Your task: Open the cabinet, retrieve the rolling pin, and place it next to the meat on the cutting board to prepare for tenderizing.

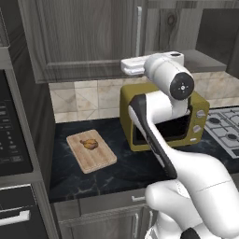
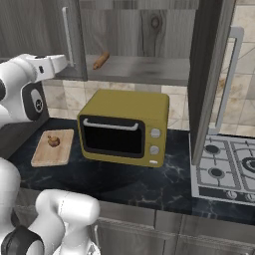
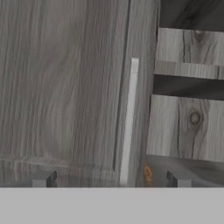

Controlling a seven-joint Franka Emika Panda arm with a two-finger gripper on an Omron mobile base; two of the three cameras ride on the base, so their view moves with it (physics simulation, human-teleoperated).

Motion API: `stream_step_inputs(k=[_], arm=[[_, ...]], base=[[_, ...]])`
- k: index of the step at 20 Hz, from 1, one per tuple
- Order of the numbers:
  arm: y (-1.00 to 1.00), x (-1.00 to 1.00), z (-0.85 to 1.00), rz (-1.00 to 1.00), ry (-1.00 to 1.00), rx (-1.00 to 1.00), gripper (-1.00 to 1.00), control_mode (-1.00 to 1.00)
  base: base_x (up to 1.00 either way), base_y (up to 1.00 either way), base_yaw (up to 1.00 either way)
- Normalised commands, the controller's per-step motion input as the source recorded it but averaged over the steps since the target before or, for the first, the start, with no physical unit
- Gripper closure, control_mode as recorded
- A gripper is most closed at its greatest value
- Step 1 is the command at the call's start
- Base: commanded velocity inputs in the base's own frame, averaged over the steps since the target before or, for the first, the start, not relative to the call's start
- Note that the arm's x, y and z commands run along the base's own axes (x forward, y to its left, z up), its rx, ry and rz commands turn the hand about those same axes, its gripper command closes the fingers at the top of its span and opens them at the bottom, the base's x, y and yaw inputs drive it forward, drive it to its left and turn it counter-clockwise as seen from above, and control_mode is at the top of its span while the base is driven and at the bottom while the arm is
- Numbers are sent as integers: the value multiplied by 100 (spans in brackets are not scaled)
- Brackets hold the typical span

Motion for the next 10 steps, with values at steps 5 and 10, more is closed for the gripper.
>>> stream_step_inputs(k=[5,10], arm=[[0,46,7,0,0,0,-100,-100],[0,46,9,0,0,0,-100,-100]], base=[[0,0,0],[0,0,0]])
